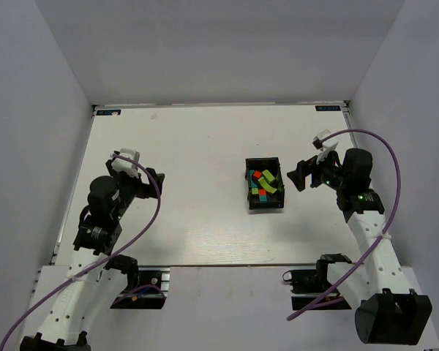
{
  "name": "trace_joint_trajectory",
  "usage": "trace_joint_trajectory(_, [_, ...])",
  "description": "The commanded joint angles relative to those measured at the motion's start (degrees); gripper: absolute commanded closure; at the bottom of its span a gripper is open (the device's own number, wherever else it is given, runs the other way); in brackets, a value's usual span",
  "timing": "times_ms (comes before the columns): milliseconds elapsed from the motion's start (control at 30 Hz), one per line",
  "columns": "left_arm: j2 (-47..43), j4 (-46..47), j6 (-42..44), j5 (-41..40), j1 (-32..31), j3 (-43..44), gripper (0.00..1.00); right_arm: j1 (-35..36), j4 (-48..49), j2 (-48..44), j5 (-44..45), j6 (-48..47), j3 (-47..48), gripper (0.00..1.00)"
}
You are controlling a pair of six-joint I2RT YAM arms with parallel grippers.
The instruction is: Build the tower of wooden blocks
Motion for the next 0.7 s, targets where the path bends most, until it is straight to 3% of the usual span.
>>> trace_joint_trajectory(0, [-0.5, -0.5, 0.1, 1.9, -0.2, 1.3, 0.00, -0.3, 0.7, -0.6, -0.5, 1.2, 1.0, 0.10])
trace_joint_trajectory(200, [-0.5, -0.5, 0.1, 1.9, -0.2, 0.8, 0.03, -0.2, 0.2, -2.0, -4.6, -3.7, -0.7, 0.10])
trace_joint_trajectory(267, [-0.5, -0.5, 0.6, 2.6, -0.2, 0.8, 0.14, -0.2, -2.5, -2.4, -8.4, -10.9, -0.8, 0.10])
trace_joint_trajectory(300, [-0.5, -0.5, 0.7, 2.6, -0.2, 0.8, 0.25, -0.3, -3.7, -2.6, -9.3, -12.0, -1.5, 0.10])
trace_joint_trajectory(333, [0.1, 0.0, 0.7, 3.3, -0.2, 0.8, 0.64, -0.3, -4.1, -2.4, -9.9, -13.8, -2.2, 0.10])
trace_joint_trajectory(367, [0.1, 0.0, 0.7, 3.4, -0.2, 0.8, 0.82, -0.2, -4.1, -2.2, -10.0, -13.7, -2.4, 0.20])
trace_joint_trajectory(400, [0.7, 0.0, 0.7, 3.4, -0.2, 0.8, 0.99, -0.1, -4.1, -1.7, -9.9, -13.4, -2.2, 0.37])
trace_joint_trajectory(433, [1.6, 0.8, 0.1, 4.5, -0.2, 0.8, 1.00, -0.1, -3.8, -0.6, -8.6, -11.5, -1.2, 0.61])
trace_joint_trajectory(467, [2.4, 1.3, 0.1, 5.2, -0.2, 0.8, 1.00, 0.0, -3.5, 0.4, -7.4, -9.6, -0.7, 1.00])
trace_joint_trajectory(500, [3.3, 1.8, -0.6, 6.2, -0.2, 0.8, 1.00, 0.2, -3.4, 0.8, -5.3, -8.6, 0.7, 1.00])
trace_joint_trajectory(567, [9.1, 1.9, -1.6, 7.5, -0.2, 4.1, 0.80, 0.7, -2.0, 2.4, -1.6, -6.2, 1.2, 1.00])
trace_joint_trajectory(600, [14.9, -2.9, -2.2, 7.5, -0.2, 7.9, 0.55, 1.8, -0.8, 3.3, 2.7, -4.1, 1.8, 0.76])
trace_joint_trajectory(633, [18.3, -3.0, -2.2, 7.5, -0.2, 10.1, 0.47, 1.8, -0.8, 4.2, 3.7, -3.7, 1.8, 0.69])
trace_joint_trajectory(667, [24.5, -7.0, -2.2, 6.8, -0.7, 14.3, 0.40, 2.7, -1.0, 6.0, 4.8, -3.4, 2.9, 0.51])
